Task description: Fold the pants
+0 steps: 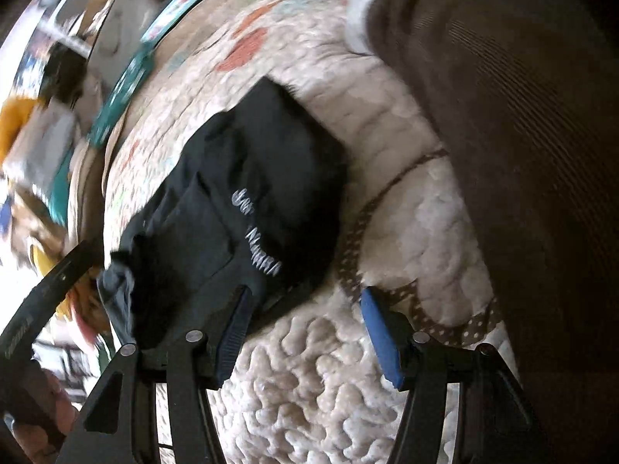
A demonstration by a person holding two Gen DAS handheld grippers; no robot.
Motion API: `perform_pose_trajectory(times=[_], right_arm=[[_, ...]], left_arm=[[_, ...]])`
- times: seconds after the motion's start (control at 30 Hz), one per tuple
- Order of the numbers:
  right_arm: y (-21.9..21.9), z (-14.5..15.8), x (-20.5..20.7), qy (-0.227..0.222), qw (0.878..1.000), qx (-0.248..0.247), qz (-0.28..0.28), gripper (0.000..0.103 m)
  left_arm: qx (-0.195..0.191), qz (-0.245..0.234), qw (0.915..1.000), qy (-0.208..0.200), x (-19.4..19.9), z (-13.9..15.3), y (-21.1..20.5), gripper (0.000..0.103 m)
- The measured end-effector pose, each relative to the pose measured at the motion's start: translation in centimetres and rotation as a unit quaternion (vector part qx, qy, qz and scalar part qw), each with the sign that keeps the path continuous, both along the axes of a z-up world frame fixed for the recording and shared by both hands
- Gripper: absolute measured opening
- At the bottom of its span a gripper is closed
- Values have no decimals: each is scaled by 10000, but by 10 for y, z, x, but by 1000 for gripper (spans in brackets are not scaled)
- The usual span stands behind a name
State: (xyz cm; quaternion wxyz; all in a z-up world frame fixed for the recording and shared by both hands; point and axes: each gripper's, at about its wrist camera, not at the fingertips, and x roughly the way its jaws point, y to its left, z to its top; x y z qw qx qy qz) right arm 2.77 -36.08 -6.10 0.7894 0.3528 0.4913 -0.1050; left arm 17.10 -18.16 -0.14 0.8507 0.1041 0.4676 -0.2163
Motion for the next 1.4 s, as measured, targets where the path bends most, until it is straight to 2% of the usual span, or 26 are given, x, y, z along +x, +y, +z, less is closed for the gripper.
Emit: perform_pose_trajectory(times=[0.1, 0.2, 0.33, 0.43, 0.5, 0.57, 0.63, 0.67, 0.73, 0.77, 0.8, 0.83, 0.87, 0.9, 0.93, 1.03, 1.17, 1.27, 1.4], right_arm=[[-4, 0, 1, -152, 9997, 27, -209, 64], [-4, -1, 6, -276, 9990, -34, -360, 64], [-7, -3, 14, -389, 9975, -99, -578, 64], [-8, -5, 18, -491, 9967, -216, -608, 65], [-8, -6, 22, -592, 9960, -286, -605, 67], [-9, -8, 26, -744, 9949, -287, -624, 75], [-8, -9, 30, -872, 9941, -270, -587, 82], [-8, -9, 31, -893, 9938, -273, -601, 82], [-11, -9, 33, -909, 9940, -157, -596, 82], [-13, -9, 34, -898, 9943, -93, -566, 81], [-13, -8, 35, -869, 9948, -59, -532, 79], [-14, -8, 37, -833, 9953, -37, -491, 63], [-14, -9, 39, -779, 9961, 47, -416, 32], [-15, -11, 41, -715, 9966, 205, -353, 29], [-17, -12, 41, -690, 9964, 326, -372, 27], [-14, 5, 40, -949, 9946, 361, -223, 24], [14, 40, 36, -1389, 9895, -215, 329, 23], [41, 65, 34, -1632, 9815, -634, 781, 22], [77, 88, 33, -1824, 9694, -912, 1365, 22]], left_arm=[[-186, -287, 9989, 312, 26, -5, -25, 64], [-372, -683, 9961, 426, 41, -10, -58, 64], [-376, -1244, 9899, 564, 50, -22, -105, 64], [-308, -1625, 9828, 822, 53, -38, -138, 64], [-131, -1760, 9798, 935, 56, -51, -157, 64], [-1, -1863, 9771, 1031, 57, -60, -171, 64], [242, -1967, 9734, 1145, 58, -71, -182, 64], [409, -2004, 9725, 1117, 57, -76, -186, 64], [588, -2056, 9706, 1103, 54, -81, -190, 51], [632, -2079, 9708, 1016, 52, -79, -190, 45], [678, -2086, 9713, 918, 50, -74, -187, 35], [622, -2089, 9716, 918, 50, -71, -183, 31], [532, -2081, 9724, 916, 50, -66, -178, 29], [412, -2052, 9736, 912, 51, -58, -170, 22], [321, -2048, 9739, 928, 51, -53, -164, 18], [115, -1953, 9782, 695, 45, -28, -144, 17], [-301, -1732, 9830, 528, 45, 8, -109, 17], [-626, -1523, 9853, 447, 45, 31, -71, 17], [-853, -1155, 9892, 305, 49, 52, -15, 15]])
